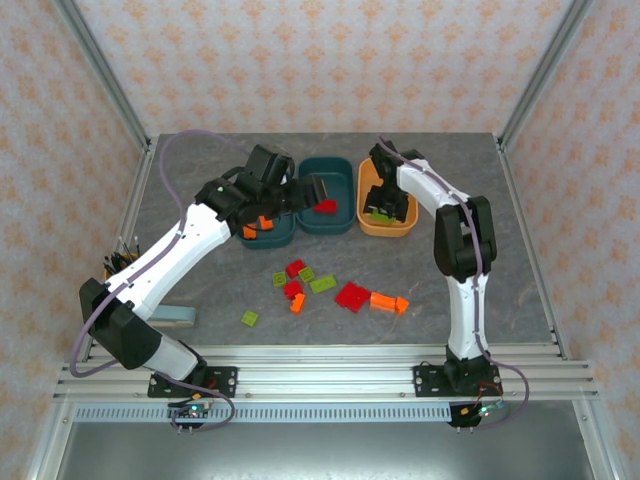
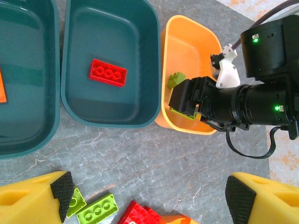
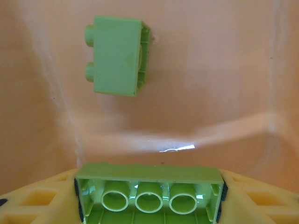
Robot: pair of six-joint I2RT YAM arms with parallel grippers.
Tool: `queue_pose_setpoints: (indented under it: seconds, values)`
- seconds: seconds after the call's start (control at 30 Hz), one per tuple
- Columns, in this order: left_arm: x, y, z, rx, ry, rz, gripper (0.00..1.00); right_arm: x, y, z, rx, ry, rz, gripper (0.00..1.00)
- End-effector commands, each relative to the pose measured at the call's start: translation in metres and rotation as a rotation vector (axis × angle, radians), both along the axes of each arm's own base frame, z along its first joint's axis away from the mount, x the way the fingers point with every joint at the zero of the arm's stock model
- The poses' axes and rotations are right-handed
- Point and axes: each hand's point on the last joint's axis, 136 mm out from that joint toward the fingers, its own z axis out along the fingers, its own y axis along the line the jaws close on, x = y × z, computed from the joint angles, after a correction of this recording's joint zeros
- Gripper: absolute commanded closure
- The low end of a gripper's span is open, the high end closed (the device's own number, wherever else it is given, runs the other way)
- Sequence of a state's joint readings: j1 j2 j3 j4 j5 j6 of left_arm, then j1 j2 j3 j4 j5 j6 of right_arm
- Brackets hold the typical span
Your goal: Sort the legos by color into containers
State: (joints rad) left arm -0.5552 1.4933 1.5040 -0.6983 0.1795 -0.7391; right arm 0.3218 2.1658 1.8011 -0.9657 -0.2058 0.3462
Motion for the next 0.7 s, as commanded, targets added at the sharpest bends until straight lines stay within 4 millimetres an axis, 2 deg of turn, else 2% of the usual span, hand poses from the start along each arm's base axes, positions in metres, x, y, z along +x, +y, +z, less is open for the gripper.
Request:
queue_pose_setpoints:
  seconds: [0.0, 0.07, 0.17, 0.3, 0.4, 0.47, 0.53, 0.6, 0.67]
  values:
    - [0.003, 0.004, -0.003, 0.027, -0.006, -0.001, 0.12, 0.002, 0.000, 0.001, -0.003, 0.015, 0.016, 0.30]
    - [0.003, 0.008, -0.002, 0.043, -0.004, 0.014, 0.13, 0.004, 0.001, 0.003, -0.003, 0.011, 0.015, 0.25]
    - [0.000, 0.014, 0.000, 0.064, 0.000, 0.026, 0.13, 0.006, -0.002, 0.017, -0.014, -0.019, 0.014, 0.22]
    - [-0.011, 0.025, -0.002, 0.094, 0.029, 0.050, 0.13, 0.008, -0.002, 0.059, 0.008, -0.104, 0.011, 0.20]
    - [-0.027, 0.039, -0.010, 0.123, 0.072, 0.078, 0.14, -0.001, -0.002, 0.097, 0.021, -0.180, 0.013, 0.22]
    - [-0.042, 0.050, -0.021, 0.143, 0.118, 0.101, 0.14, -0.014, 0.003, 0.121, 0.029, -0.239, 0.039, 0.22]
    - [-0.058, 0.056, -0.037, 0.138, 0.174, 0.113, 0.15, -0.036, 0.016, 0.138, 0.044, -0.292, 0.097, 0.22]
    - [-0.073, 0.055, -0.054, 0.110, 0.217, 0.101, 0.16, -0.065, 0.038, 0.143, 0.091, -0.321, 0.181, 0.23]
    - [-0.088, 0.048, -0.074, 0.096, 0.261, 0.059, 0.18, -0.100, 0.055, 0.138, 0.127, -0.326, 0.267, 0.23]
